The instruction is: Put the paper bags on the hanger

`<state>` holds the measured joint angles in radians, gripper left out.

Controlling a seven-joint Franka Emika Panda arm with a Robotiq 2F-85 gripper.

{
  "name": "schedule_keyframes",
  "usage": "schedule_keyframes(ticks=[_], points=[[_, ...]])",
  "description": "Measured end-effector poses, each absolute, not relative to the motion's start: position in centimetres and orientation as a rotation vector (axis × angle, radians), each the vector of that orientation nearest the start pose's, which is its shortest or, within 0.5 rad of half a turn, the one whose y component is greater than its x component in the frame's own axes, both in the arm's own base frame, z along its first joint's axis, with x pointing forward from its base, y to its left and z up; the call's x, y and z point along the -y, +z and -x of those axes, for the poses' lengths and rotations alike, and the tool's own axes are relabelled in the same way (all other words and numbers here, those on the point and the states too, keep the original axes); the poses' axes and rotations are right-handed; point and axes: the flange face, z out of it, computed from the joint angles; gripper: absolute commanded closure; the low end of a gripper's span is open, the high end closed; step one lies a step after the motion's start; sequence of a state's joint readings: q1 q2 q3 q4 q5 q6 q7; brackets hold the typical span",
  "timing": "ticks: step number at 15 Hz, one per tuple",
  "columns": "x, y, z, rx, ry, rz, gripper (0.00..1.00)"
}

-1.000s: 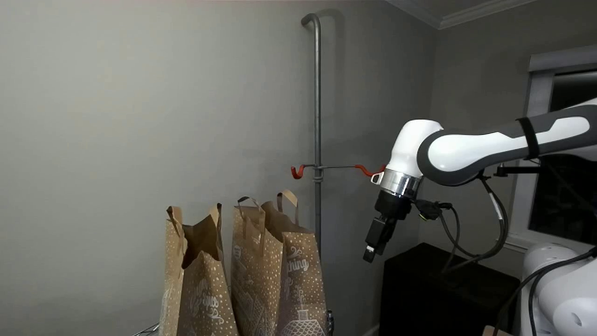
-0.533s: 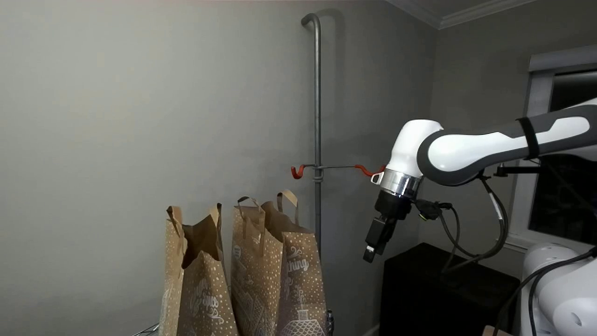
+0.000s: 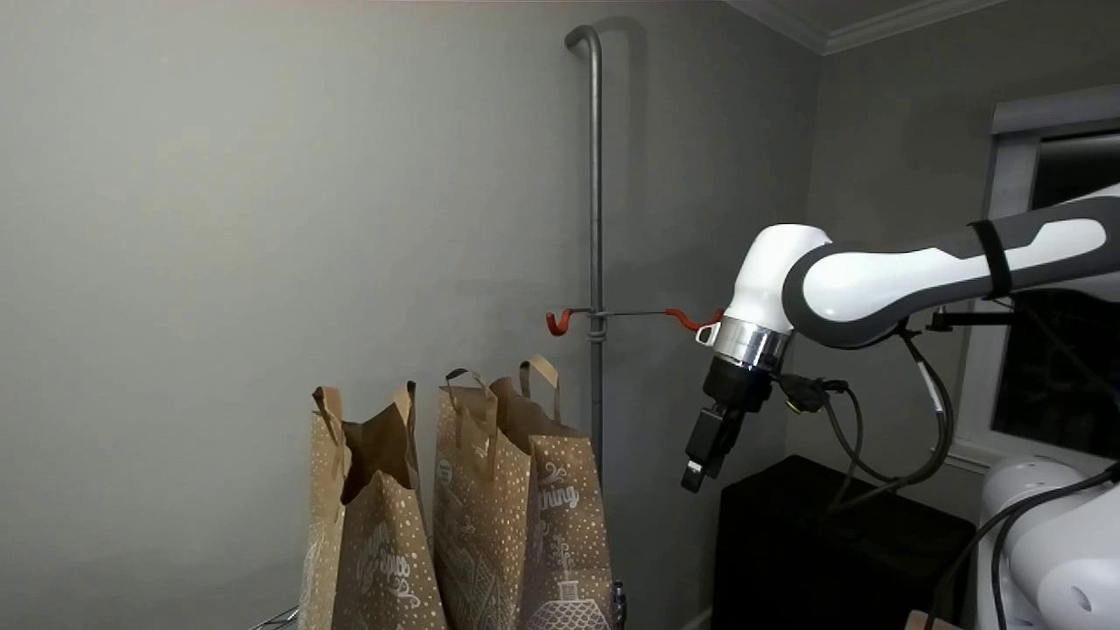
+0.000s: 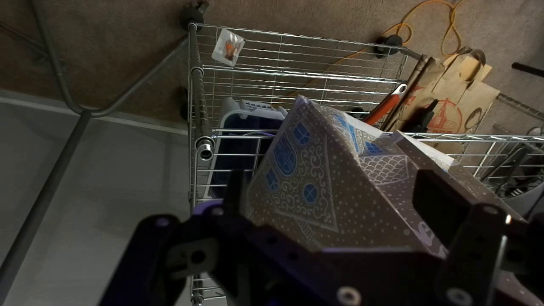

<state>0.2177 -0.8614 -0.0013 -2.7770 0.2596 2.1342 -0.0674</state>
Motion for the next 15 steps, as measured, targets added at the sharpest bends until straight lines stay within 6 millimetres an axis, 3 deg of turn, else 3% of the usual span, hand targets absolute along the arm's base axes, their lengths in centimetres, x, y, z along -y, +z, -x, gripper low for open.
schedule_keyframes(ticks=[6,9,12,15], points=[[-8.1,47.3,-30.5,0.252,-0.310,2.867,0.00],[-10.0,52.1,-31.4,0.314,-0.443,2.867,0.00],[-13.8,58.1,-32.6,0.383,-0.592,2.881,0.00],[-17.5,61.2,-34.9,0.411,-0.649,2.897,0.00]])
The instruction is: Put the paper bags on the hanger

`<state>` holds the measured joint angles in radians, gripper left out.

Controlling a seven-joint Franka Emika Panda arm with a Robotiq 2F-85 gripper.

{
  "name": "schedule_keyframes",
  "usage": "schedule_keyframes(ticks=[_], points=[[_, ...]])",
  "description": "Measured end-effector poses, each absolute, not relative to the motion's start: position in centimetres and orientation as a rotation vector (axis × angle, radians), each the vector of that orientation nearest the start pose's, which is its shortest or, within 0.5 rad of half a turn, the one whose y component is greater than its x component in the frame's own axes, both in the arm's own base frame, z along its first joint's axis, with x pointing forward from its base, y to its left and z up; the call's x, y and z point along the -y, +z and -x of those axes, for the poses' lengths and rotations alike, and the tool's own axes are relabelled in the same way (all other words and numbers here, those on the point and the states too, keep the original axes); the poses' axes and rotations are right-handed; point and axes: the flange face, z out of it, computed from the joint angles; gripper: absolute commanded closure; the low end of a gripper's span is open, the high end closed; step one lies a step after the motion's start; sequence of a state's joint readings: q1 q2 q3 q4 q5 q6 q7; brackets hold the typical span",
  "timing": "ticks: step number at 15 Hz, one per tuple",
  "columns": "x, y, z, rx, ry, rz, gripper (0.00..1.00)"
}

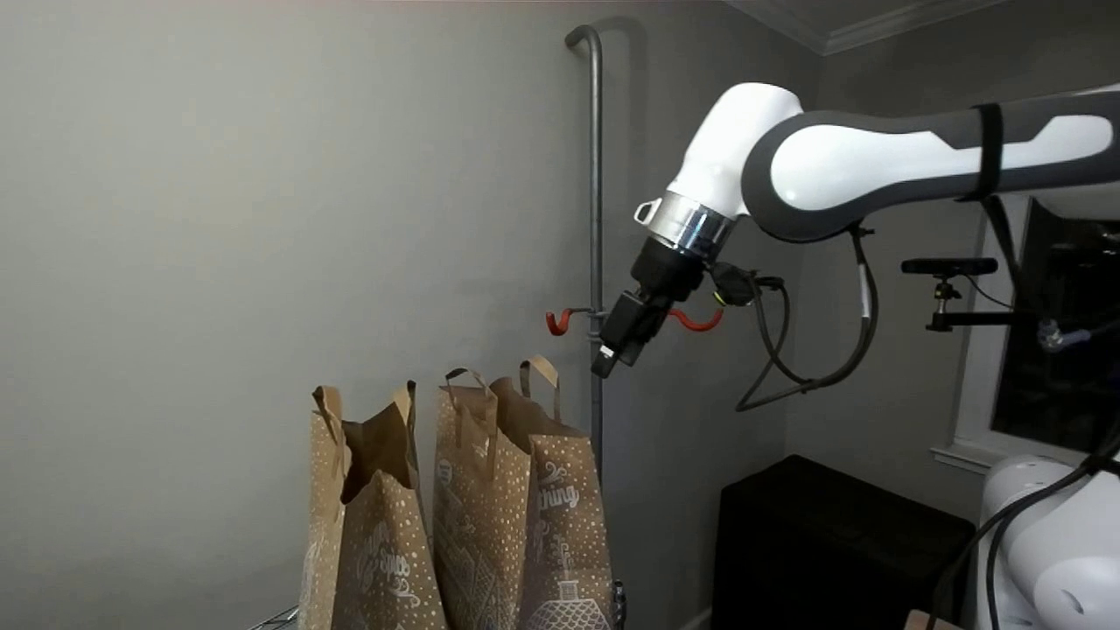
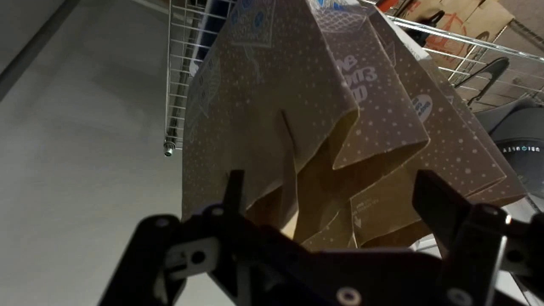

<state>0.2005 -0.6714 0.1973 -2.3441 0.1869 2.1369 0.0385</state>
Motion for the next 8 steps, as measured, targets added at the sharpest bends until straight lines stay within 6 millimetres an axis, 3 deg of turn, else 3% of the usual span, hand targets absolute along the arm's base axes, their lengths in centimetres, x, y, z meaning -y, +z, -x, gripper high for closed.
schedule_keyframes(ticks=[4,8], points=[[-21.4,61.9,-39.2,0.437,-0.633,2.939,0.00],[-23.3,61.5,-42.4,0.436,-0.602,2.952,0.00]])
